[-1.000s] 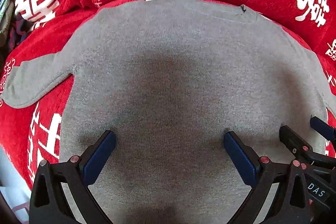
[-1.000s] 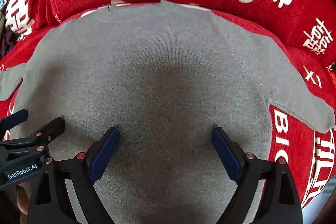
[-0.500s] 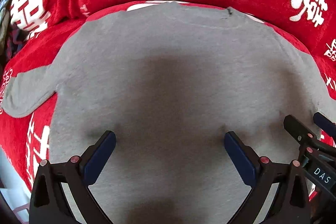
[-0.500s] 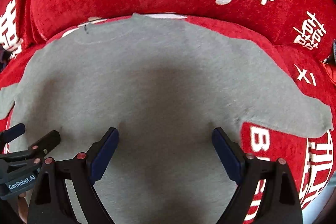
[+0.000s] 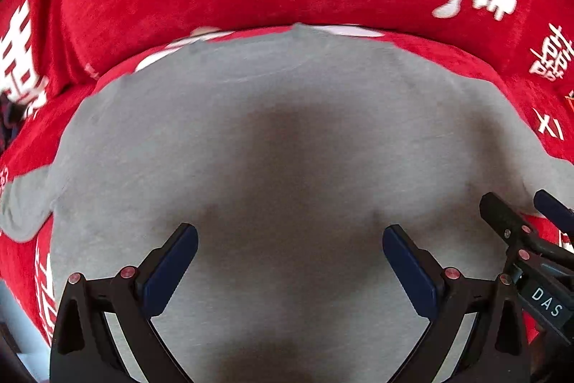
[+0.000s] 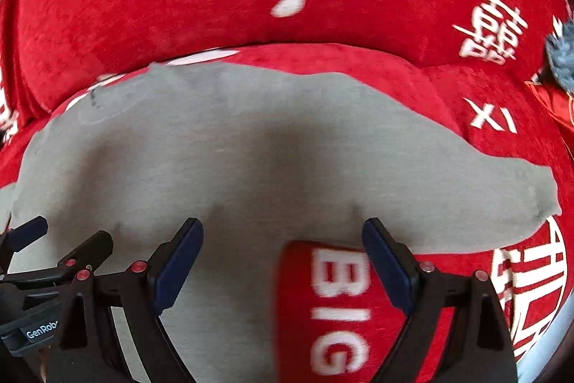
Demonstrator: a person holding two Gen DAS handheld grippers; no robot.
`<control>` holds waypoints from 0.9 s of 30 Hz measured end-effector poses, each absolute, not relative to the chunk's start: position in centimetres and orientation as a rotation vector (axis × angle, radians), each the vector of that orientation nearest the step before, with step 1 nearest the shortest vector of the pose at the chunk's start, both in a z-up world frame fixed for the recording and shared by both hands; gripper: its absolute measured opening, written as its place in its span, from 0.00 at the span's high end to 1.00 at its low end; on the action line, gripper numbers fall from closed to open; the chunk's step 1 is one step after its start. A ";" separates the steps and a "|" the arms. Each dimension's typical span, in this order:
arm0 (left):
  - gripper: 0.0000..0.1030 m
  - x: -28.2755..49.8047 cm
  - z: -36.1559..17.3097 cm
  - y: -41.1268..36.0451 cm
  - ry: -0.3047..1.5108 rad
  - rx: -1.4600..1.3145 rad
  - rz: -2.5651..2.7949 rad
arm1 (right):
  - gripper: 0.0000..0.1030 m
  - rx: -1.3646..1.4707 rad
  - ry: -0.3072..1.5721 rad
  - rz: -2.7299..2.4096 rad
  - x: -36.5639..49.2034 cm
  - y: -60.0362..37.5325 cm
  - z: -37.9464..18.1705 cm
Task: Fold small clothes
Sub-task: 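Move the right gripper to the sweater sleeve cuff and close on it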
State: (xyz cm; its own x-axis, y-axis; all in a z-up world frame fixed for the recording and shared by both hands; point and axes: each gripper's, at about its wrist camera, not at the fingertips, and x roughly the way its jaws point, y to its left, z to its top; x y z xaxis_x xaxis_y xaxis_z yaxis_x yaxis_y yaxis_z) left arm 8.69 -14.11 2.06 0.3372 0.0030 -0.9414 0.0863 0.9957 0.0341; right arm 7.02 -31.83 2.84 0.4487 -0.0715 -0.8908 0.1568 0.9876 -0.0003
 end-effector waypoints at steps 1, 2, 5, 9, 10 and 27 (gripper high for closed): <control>0.00 8.9 2.1 -14.9 1.225 0.088 -0.062 | 0.11 0.094 1.096 -0.149 6.9 -32.5 2.9; 0.00 9.0 2.2 -15.9 1.225 0.091 -0.072 | 0.11 0.103 1.093 -0.161 6.9 -33.4 2.9; 0.00 9.4 2.1 -18.4 1.227 0.102 -0.097 | 0.11 0.125 1.089 -0.190 6.7 -35.7 3.0; 0.00 9.7 1.7 -21.7 1.233 0.135 -0.131 | 0.11 0.149 1.083 -0.225 6.3 -38.6 3.0; 0.00 9.7 1.6 -22.5 1.234 0.144 -0.141 | 0.11 0.154 1.082 -0.237 6.1 -39.5 2.9; 0.00 9.9 1.3 -30.3 1.206 0.219 -0.223 | 0.11 0.304 1.012 -0.524 0.2 -54.0 3.1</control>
